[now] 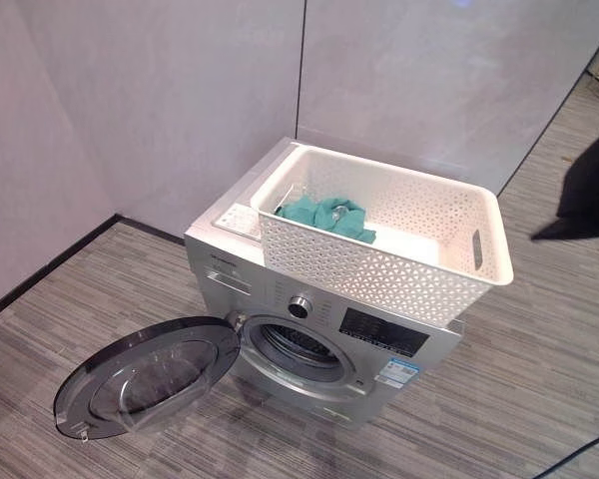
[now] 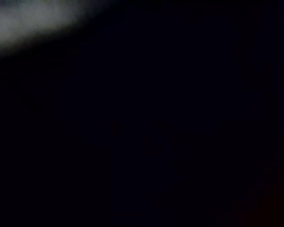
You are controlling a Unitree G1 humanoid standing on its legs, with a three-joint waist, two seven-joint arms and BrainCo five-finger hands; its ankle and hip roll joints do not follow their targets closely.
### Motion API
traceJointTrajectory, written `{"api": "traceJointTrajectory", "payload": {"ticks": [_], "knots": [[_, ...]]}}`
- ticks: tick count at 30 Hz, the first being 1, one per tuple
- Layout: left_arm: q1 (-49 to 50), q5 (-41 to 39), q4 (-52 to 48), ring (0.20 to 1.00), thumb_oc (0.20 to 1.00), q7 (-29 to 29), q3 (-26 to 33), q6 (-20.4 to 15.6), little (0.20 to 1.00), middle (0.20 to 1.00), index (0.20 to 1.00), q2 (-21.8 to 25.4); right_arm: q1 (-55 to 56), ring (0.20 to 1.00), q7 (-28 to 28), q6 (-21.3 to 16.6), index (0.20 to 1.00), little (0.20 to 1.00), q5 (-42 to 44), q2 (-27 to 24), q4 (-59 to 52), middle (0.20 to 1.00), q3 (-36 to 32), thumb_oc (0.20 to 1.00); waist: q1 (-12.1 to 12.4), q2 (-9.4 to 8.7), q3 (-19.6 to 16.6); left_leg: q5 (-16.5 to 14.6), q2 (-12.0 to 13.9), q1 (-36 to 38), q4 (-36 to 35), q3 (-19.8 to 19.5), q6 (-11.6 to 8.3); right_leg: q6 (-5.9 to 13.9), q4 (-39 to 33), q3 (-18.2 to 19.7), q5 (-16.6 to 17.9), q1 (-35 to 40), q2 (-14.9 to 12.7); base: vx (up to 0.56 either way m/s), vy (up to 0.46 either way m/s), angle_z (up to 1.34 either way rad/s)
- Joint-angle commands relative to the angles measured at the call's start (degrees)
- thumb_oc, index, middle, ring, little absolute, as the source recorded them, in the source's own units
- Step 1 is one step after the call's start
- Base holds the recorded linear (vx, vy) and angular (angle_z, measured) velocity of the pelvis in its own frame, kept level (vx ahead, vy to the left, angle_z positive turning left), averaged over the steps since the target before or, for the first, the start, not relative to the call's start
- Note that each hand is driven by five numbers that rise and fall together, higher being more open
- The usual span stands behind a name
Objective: Grab the laundry basket,head to the washer,open it,put in the laundry and shut it.
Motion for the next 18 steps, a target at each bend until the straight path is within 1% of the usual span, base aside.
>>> {"api": "traceJointTrajectory", "payload": {"ticks": [1,3,5,7,10,12,14,18], "knots": [[-2.38,1.5,5.3,1.0,1.0,0.66,-0.61,-1.11,1.0,1.0,1.0,2.55,2.92,0.2,-2.45,-0.46,0.2,0.2,2.18,-2.57,-1.12,0.2,-6.23,0.2,2.76,-4.23,-2.44,-10.28,-0.21,5.26,1.95,2.47,5.0,5.36,2.15,3.39,1.61,-4.25,-5.94,0.0,-0.005,-0.05],[-2.49,1.44,5.16,1.0,1.0,0.65,-0.6,-1.13,1.0,1.0,1.0,2.53,5.07,0.2,-2.37,-0.49,0.2,0.2,2.53,-1.85,-1.49,0.2,-8.02,0.2,2.67,-4.2,-2.45,-10.27,-0.15,5.35,1.84,2.53,5.01,5.34,2.11,3.45,1.6,-4.25,-5.91,0.0,0.0,0.0],[-2.63,1.18,4.74,1.0,1.0,0.62,-0.03,-1.26,1.0,1.0,1.0,2.39,10.55,0.2,-1.76,-0.36,0.2,0.2,2.71,1.19,-2.29,0.2,-11.26,0.2,2.3,-3.95,-2.4,-10.23,-0.03,5.37,1.8,2.69,5.03,5.32,2.02,3.49,1.57,-4.17,-5.85,0.0,0.0,0.0],[-2.78,1.07,4.6,1.0,1.0,0.62,0.24,-1.22,1.0,1.0,1.0,2.3,14.84,0.2,-1.2,-0.29,0.2,0.2,2.88,4.58,-3.5,0.2,-13.68,0.2,2.15,-3.8,-2.35,-10.23,-0.03,5.4,1.74,2.74,5.07,5.26,2.02,3.52,1.47,-4.16,-5.8,0.0,0.0,0.0],[-2.86,1.45,4.39,1.0,1.0,0.37,1.07,-1.16,1.0,1.0,1.0,2.06,21.96,0.2,0.1,-0.33,0.2,0.2,2.59,12.3,-5.98,0.2,-16.1,0.2,1.94,-3.34,-2.14,-10.23,0.0,5.52,1.61,2.92,5.2,5.11,2.01,3.5,1.32,-4.0,-5.79,0.0,-0.002,-0.01],[-2.84,1.76,4.23,1.0,1.0,0.26,1.45,-1.27,1.0,1.0,1.0,1.73,24.89,0.2,0.88,-0.83,0.2,0.2,3.02,16.59,-6.47,0.2,-16.07,0.2,1.76,-2.98,-1.95,-10.27,-0.08,5.6,1.59,3.06,5.29,5.07,2.03,3.57,1.26,-4.04,-5.78,0.0,-0.003,0.02],[-2.76,1.77,3.9,1.0,1.0,0.14,1.72,-1.4,1.0,1.0,1.0,1.59,27.26,0.2,1.55,-1.32,0.2,0.2,3.94,21.95,-6.55,0.2,-15.07,0.2,1.57,-2.75,-1.7,-10.26,-0.08,5.58,1.65,3.2,5.37,4.97,2.07,3.61,1.15,-4.07,-5.77,0.0,0.0,0.0],[-2.37,1.67,3.57,1.0,1.0,-0.25,2.4,-1.52,1.0,1.0,1.0,1.16,30.66,0.2,4.47,-2.4,0.2,0.2,5.74,29.34,-7.43,0.2,-12.04,0.2,1.12,-2.31,-1.41,-10.08,-0.09,5.68,1.51,3.39,5.39,4.94,2.04,3.71,1.26,-4.15,-5.87,0.0,-0.001,-0.01]]}}
